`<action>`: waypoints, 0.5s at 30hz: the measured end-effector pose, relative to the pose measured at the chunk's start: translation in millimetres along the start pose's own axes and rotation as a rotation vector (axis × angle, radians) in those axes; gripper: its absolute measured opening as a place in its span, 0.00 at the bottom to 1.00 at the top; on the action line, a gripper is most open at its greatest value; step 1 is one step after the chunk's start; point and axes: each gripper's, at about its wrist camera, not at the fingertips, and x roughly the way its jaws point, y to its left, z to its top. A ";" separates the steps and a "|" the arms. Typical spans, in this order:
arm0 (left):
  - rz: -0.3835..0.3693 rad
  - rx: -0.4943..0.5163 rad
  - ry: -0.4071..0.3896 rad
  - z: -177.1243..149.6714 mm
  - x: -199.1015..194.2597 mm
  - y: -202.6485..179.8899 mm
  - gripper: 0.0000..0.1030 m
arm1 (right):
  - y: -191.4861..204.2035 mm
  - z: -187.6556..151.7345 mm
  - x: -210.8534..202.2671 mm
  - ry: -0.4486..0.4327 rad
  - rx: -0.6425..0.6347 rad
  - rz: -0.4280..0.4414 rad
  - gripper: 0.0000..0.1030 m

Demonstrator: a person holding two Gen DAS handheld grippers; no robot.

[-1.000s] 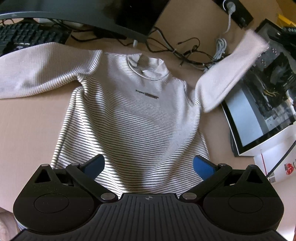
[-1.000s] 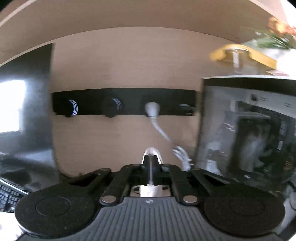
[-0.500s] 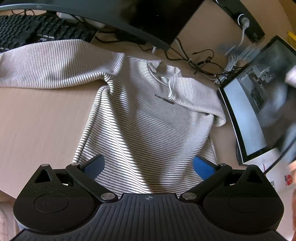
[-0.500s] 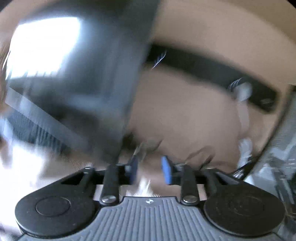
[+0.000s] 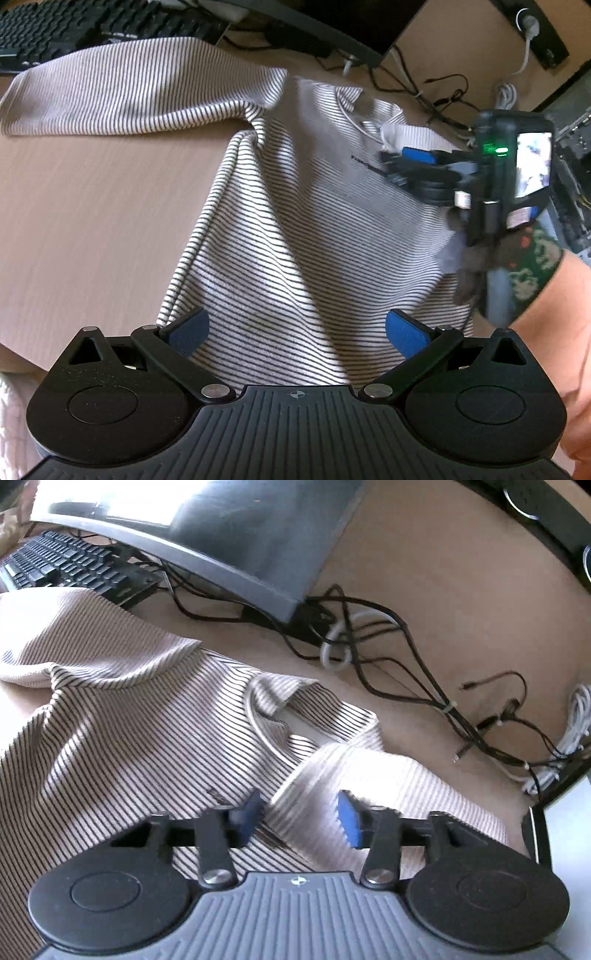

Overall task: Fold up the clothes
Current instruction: 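Lay the held sleeve across the shirt body and open the right gripper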

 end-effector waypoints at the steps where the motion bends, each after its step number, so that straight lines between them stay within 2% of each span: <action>1: -0.006 0.004 -0.001 0.6 0.4 -0.5 1.00 | -6.0 1.6 -4.8 -0.006 0.016 0.001 0.08; 5: -0.024 0.002 -0.014 5.5 1.0 0.5 1.00 | -40.8 15.8 -48.2 -0.081 0.161 -0.012 0.08; 9: -0.045 -0.005 -0.026 9.9 0.8 1.5 1.00 | -69.3 53.8 -98.0 -0.198 0.332 0.054 0.08; 12: -0.059 -0.002 -0.036 12.5 -0.1 0.7 1.00 | -68.8 81.2 -118.3 -0.267 0.390 0.122 0.08; 15: -0.066 -0.006 -0.040 13.1 -0.4 0.7 1.00 | -49.1 101.4 -124.0 -0.295 0.379 0.170 0.08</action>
